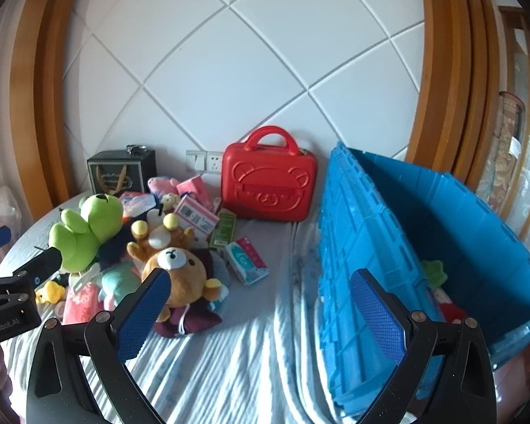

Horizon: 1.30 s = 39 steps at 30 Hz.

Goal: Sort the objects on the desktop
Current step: 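Move both grippers toward the green frog plush in the pile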

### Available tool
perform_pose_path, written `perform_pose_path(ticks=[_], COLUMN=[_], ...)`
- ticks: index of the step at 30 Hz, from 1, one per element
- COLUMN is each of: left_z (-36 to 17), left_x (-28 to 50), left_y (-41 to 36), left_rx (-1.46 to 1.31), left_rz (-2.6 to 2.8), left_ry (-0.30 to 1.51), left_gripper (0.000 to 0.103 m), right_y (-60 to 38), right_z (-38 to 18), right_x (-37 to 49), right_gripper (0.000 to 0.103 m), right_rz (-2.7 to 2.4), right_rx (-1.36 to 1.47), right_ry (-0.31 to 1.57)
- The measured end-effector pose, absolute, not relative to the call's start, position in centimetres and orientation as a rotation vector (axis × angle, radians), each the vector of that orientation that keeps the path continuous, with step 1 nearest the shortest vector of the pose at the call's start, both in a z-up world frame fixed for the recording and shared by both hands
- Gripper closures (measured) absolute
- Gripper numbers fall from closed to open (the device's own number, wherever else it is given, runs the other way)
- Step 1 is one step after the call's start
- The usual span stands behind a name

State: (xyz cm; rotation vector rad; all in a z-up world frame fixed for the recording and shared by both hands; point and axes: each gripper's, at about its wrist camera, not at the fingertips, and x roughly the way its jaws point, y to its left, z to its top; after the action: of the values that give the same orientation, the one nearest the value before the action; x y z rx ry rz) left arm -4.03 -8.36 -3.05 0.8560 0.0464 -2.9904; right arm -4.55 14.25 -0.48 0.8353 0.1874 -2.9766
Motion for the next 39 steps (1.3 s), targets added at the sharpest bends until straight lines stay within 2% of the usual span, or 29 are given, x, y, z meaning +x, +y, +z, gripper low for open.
perform_pose_path(ticks=[14, 21, 31, 35, 39], left_z=[-12.1, -15.4, -13.1, -14.4, -13.2], left_x=[-5.7, -6.8, -11.5, -11.4, -12.2], left_y=[-21.5, -25.1, -26.0, -26.3, -26.3], left_rx=[1.03, 1.141, 1.128, 1.194, 1.138], left_rz=[-2.721, -2.727, -2.732, -2.697, -2.7], left_ry=[0.021, -0.034, 0.039, 0.087, 0.182], left_gripper=[0.001, 0.001, 0.001, 0.001, 0.001], right_y=[7.7, 3.9, 0.6, 1.3, -0.3], right_z=[-7.9, -11.1, -10.7, -10.8, -10.6], right_x=[-10.6, -11.8, -14.1, -15.4, -16.6], right_gripper=[0.0, 0.0, 0.0, 0.0, 0.004], right_rz=[-2.798, -2.782, -2.732, -2.705, -2.663], right_rx=[1.085, 1.212, 1.191, 1.213, 1.178], right_ry=[0.182, 0.194, 0.242, 0.177, 0.265])
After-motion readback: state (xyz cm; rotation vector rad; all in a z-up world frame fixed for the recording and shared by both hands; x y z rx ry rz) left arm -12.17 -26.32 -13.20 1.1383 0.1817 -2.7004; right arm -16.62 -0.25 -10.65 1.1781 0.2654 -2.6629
